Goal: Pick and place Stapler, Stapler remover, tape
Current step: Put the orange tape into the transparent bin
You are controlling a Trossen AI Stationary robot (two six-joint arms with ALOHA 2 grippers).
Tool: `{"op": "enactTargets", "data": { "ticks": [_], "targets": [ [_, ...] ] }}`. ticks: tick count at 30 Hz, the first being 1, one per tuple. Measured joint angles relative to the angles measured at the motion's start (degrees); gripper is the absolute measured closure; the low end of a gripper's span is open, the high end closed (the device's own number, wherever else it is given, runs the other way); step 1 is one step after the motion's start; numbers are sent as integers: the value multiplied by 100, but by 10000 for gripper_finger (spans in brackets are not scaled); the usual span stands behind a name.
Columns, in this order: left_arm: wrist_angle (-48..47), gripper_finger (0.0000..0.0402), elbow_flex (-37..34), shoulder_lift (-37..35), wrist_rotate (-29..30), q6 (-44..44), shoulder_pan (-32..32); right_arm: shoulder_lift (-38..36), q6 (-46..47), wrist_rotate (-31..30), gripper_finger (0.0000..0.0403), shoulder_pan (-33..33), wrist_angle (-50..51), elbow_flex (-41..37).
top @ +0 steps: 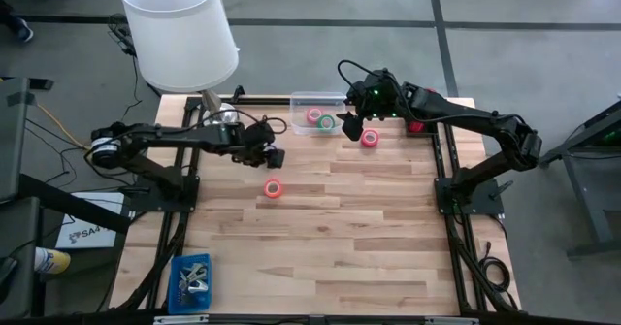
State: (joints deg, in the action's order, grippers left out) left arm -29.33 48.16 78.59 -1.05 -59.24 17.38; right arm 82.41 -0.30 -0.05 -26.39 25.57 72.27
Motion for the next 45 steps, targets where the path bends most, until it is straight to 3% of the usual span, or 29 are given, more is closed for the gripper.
{"op": "enactTargets", "data": {
  "ticks": [23,39,45],
  "targets": [
    [184,142,0,156,-42,89,73,0,17,-45,164,1,76,0],
    [-111,142,-2,897,-1517,1045,60,0,32,-55,164,2,265,2],
    [-373,142,120,896,-1590,1426,60,0,155,-63,164,0,271,2]
  ]
}}
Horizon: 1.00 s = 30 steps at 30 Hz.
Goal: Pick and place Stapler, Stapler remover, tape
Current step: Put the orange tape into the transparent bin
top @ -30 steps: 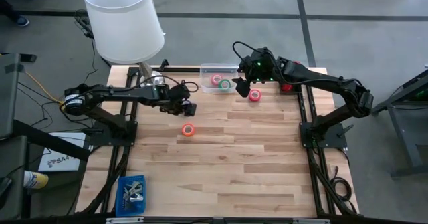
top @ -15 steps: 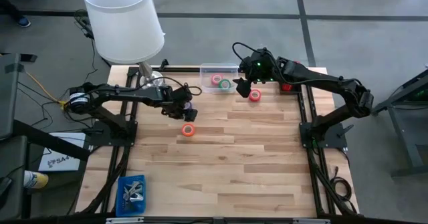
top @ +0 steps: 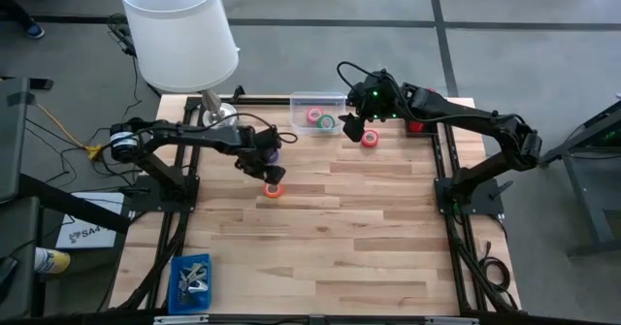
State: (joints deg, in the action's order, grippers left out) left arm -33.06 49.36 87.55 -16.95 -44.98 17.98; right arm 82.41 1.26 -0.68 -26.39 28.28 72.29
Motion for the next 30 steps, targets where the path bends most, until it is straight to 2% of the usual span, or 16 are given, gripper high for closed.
{"op": "enactTargets", "data": {
  "ticks": [7,14,24,27,30],
  "targets": [
    [-450,142,55,50,378,443,-91,0,24,-1,164,0,22,0],
    [-396,142,55,56,510,444,-87,0,46,-3,164,0,43,0],
    [-302,144,55,487,609,284,-313,0,46,-1,164,1,72,0],
    [-310,163,61,496,688,167,-299,0,42,-2,164,0,103,0],
    [-337,204,57,496,717,164,-302,0,37,-1,164,2,134,0]
  ]
}}
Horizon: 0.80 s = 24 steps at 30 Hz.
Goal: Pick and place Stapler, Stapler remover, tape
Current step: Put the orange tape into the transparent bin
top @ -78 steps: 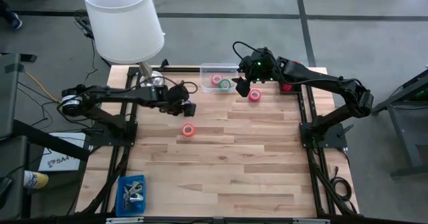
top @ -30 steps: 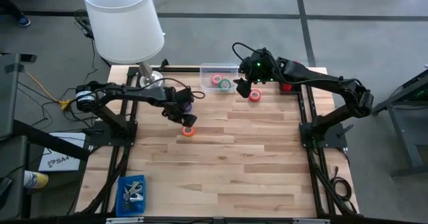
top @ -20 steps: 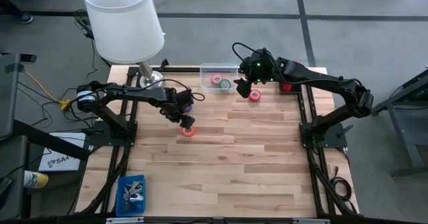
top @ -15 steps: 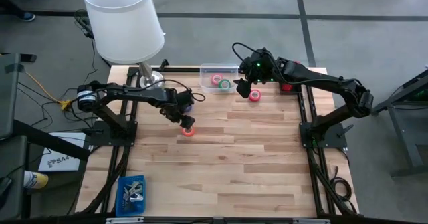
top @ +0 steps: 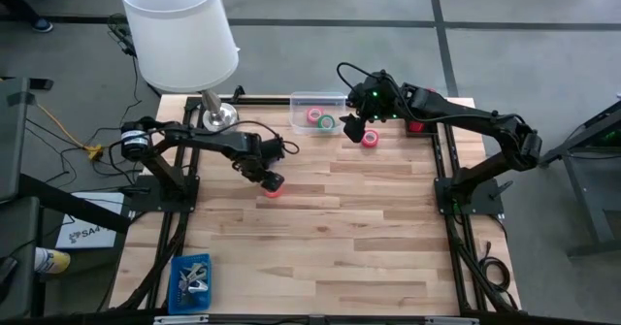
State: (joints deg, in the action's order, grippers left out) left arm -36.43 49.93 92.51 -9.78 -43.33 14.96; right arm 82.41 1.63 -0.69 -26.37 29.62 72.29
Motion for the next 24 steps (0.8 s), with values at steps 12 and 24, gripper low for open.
{"op": "enactTargets", "data": {
  "ticks": [12,24],
  "targets": [
    [45,369,-7,6,-334,-2,-6,0,-57,0,164,0,104,0],
    [31,369,890,-11,-6,309,2,0,-164,0,164,0,105,0]
  ]
}}
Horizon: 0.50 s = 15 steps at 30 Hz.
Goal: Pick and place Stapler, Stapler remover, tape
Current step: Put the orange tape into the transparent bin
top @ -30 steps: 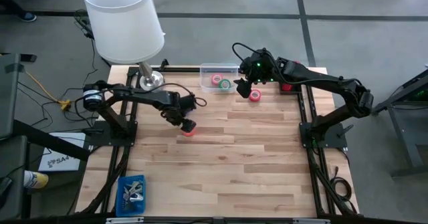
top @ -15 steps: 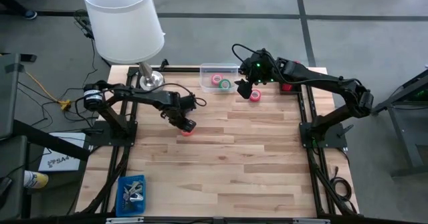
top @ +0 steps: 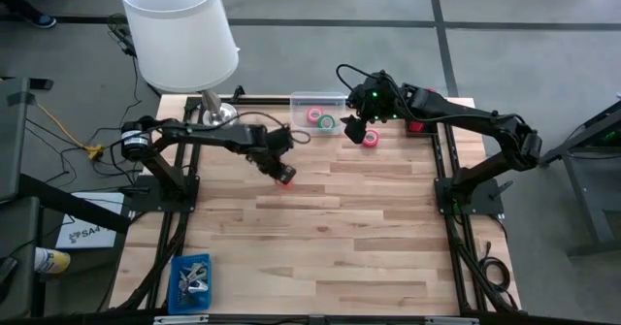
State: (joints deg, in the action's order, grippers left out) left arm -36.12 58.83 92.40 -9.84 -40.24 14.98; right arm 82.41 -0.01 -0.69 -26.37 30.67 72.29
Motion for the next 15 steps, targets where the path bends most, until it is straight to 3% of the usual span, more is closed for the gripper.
{"op": "enactTargets", "data": {
  "ticks": [8,15],
  "targets": [
    [9,369,968,-4,1298,148,78,0,6,-31,164,0,-1,0],
    [536,369,1178,-4,2013,102,553,0,7,-215,164,-2,-4,0]
  ]
}}
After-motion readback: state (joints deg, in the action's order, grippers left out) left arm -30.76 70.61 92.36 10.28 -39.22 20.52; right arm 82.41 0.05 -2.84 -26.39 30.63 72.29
